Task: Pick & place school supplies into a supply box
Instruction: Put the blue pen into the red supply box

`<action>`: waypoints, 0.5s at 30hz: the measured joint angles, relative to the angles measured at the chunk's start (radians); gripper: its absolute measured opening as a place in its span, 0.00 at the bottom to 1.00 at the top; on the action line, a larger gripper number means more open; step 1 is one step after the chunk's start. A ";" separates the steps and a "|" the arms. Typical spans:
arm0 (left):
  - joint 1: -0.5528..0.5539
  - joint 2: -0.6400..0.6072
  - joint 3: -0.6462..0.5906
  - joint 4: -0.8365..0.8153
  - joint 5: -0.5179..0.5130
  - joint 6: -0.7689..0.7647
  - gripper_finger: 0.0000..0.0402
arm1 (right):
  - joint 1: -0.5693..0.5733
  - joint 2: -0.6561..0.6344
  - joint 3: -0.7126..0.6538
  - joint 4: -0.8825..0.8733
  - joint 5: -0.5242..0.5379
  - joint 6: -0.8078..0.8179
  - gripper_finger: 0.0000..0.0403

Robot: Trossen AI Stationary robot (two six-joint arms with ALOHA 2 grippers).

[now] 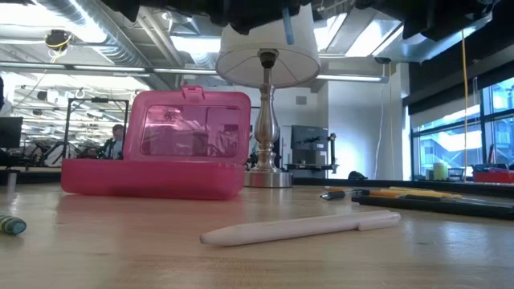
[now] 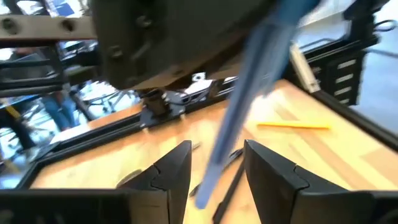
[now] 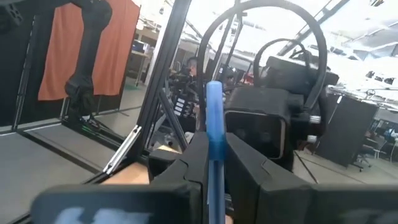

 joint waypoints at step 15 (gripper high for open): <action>-0.001 0.000 0.000 -0.037 -0.018 0.005 0.04 | 0.000 -0.002 0.000 -0.098 0.010 0.000 0.12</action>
